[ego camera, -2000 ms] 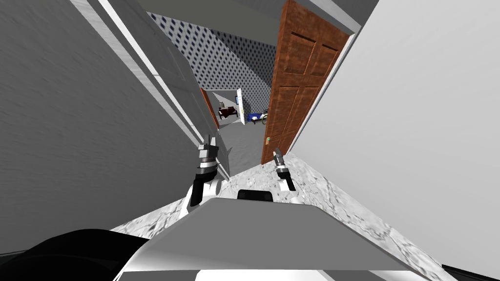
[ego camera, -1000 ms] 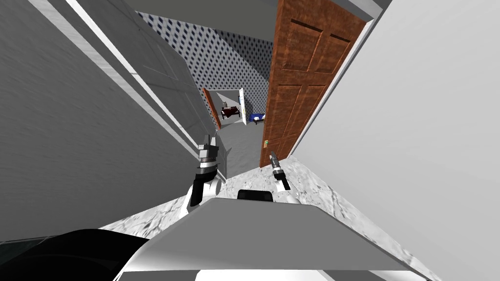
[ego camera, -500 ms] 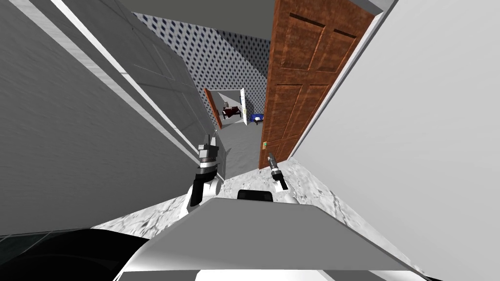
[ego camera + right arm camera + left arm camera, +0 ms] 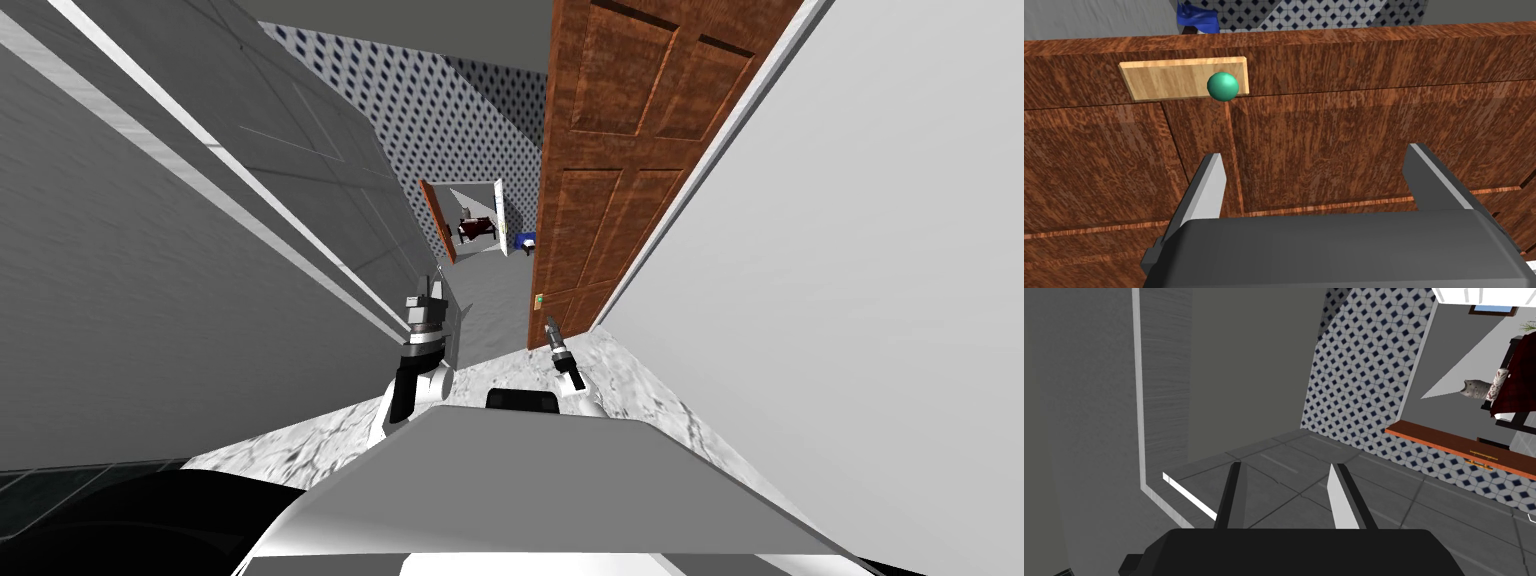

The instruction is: Push the door open

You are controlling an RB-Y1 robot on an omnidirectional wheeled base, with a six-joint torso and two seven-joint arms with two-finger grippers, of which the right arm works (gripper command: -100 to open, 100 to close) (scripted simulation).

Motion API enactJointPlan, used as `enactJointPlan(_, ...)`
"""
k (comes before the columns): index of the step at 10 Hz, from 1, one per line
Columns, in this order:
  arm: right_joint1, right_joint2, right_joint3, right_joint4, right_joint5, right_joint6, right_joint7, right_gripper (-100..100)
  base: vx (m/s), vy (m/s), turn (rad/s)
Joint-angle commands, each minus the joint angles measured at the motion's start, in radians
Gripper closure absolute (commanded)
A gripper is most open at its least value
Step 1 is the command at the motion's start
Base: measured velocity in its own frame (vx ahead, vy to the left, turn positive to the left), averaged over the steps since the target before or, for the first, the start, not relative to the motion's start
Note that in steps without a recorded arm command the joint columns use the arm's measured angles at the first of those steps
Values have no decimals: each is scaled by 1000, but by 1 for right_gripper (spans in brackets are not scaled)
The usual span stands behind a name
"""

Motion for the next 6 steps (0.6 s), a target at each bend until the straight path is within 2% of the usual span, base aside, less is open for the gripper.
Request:
enactJointPlan(1, -15, 5, 4, 38, -2, -9, -1, -100, 63, -90, 43)
enactJointPlan(4, -34, 16, 12, 93, -5, -19, -2, -100, 71, -83, 37)
enactJointPlan(5, -48, 24, 18, 130, -8, -26, -3, -100, 89, -96, 74)
enactJointPlan(6, -54, 27, 20, 147, -9, -30, -3, -100, 98, -113, 46)
